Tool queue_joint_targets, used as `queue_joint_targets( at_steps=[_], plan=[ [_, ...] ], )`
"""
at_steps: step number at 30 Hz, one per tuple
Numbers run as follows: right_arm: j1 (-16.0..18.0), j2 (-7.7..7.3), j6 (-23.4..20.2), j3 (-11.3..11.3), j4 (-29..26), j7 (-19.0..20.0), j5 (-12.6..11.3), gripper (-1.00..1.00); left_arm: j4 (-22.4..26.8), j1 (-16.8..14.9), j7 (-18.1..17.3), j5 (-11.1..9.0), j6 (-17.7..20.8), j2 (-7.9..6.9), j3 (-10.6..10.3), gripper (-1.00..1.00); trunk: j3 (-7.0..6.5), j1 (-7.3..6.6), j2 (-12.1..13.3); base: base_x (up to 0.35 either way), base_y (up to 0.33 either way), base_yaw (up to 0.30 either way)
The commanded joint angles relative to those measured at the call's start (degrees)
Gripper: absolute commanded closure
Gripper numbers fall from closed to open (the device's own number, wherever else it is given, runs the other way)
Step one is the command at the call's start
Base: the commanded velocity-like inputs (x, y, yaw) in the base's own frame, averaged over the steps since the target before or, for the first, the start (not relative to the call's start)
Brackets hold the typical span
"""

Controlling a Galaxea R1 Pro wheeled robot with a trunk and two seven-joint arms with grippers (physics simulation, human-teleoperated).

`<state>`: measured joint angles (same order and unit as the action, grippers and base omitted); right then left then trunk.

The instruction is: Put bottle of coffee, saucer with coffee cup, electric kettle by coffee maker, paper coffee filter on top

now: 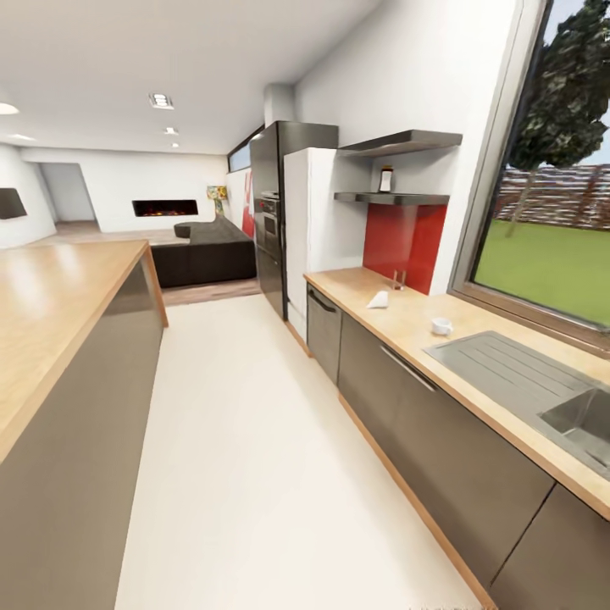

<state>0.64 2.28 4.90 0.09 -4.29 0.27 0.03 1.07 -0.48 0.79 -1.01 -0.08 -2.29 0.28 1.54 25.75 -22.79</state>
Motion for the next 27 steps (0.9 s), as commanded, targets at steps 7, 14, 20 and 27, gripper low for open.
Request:
queue_joint_targets(
  at_steps=[7,14,20,27],
  plan=[
    [0.06,-0.05,0.19,0.08,0.11,0.08,0.14,-1.00,0.07,-0.28,0.08,-0.76,-0.04,0.16,0.23,-1.00,0.13,0.03,-0.12,0.000,0.000,-0.280],
    [0.06,-0.09,0.12,0.14,0.15,0.08,0.20,-1.00,1.58,-0.31,0.08,-2.00,-0.01,0.28,0.24,-1.00,0.13,0.03,-0.12,0.000,0.000,-0.281],
    [0.06,-0.10,0.11,0.09,0.08,0.08,0.15,-1.00,3.28,-0.31,-0.28,-2.42,-0.14,0.94,0.11,-1.00,0.13,0.03,-0.12,0.000,0.000,-0.281],
    [0.06,-0.17,0.16,0.09,0.14,-0.26,0.14,-1.00,3.80,-0.34,-0.66,-1.77,-0.15,0.37,-0.17,-1.00,0.13,0.03,-0.12,0.000,0.000,-0.280]
  ],
)
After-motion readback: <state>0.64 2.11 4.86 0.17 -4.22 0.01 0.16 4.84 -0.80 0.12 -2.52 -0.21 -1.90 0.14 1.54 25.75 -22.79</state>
